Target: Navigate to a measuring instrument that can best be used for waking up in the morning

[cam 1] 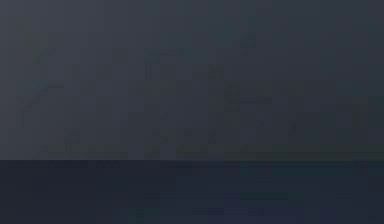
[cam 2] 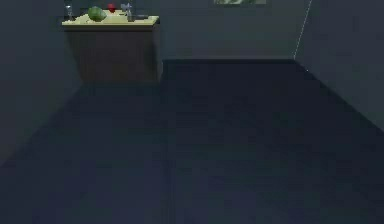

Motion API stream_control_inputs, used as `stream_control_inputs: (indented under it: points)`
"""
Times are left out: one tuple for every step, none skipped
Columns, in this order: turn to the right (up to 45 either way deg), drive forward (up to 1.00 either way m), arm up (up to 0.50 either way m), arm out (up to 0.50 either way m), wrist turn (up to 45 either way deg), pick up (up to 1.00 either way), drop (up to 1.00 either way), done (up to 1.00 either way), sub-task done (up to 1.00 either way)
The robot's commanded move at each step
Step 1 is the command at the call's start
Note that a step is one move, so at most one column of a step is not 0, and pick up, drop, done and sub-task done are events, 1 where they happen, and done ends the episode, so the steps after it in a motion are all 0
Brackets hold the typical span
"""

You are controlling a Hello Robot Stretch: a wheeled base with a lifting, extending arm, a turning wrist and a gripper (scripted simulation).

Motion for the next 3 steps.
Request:
stream_control_inputs:
  points:
    - [-45.0, 0.0, 0.0, 0.0, 0.0, 0.0, 0.0, 0.0, 0.0]
    - [-45.0, 0.0, 0.0, 0.0, 0.0, 0.0, 0.0, 0.0, 0.0]
    - [-15.0, 0.0, 0.0, 0.0, 0.0, 0.0, 0.0, 0.0, 0.0]
